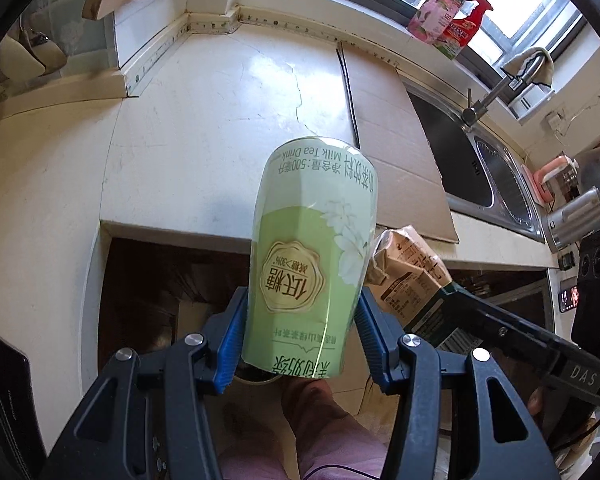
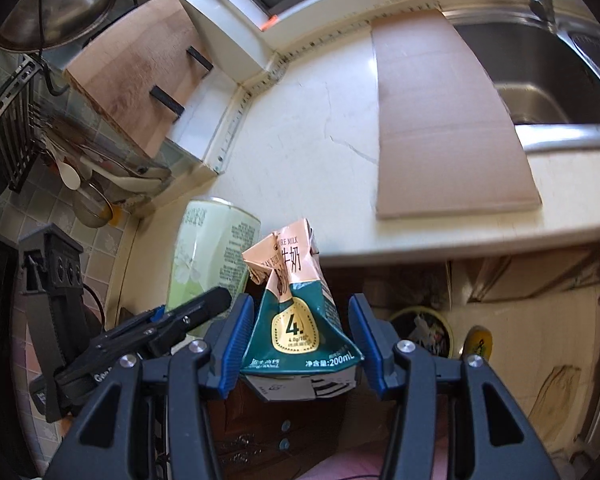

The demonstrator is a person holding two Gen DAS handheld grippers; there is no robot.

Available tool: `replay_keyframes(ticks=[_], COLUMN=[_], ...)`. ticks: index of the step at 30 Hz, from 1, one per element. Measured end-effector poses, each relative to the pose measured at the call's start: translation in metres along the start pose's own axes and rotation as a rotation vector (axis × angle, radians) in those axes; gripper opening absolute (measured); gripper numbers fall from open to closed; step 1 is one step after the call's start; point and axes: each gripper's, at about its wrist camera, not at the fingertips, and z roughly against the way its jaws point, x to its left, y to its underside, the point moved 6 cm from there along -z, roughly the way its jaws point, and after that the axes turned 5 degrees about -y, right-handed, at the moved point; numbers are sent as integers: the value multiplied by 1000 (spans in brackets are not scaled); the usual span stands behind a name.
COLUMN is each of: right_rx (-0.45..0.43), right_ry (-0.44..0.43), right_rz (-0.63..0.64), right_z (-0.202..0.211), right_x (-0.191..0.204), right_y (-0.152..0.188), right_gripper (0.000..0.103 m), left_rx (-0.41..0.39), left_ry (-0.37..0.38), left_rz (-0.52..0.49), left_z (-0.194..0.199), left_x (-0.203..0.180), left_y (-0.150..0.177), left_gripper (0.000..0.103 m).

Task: Collect trash
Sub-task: 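Lift and carry the milk tea bottle and green carton down over the bin, then open both grippers over the bin, dropping the bottle and carton inside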

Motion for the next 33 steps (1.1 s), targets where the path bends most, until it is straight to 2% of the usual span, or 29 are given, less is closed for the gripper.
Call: replay_keyframes(ticks=[10, 18, 23, 28, 33], right_rx=[123, 231, 289, 305, 327], right_ry=[70, 129, 168, 203, 225], right_rz=[-75, -144, -183, -186, -199], right_z=[-33, -92, -142, -195, -248], right_x=[-36, -101, -152, -200, -242], right_y=[47, 83, 109, 134, 158], right_gripper=[50, 50, 50, 50, 50], left_rx=[110, 198, 270, 313, 357], left_ry=[-8, -24, -37, -56, -48], left_rz=[-19, 14, 42, 49, 110], left_z=[-37, -95, -165, -247, -322], left_x=[0, 12, 30, 54, 79], left_y=[47, 97, 140, 178, 209], left_gripper=[50, 50, 51, 51, 53])
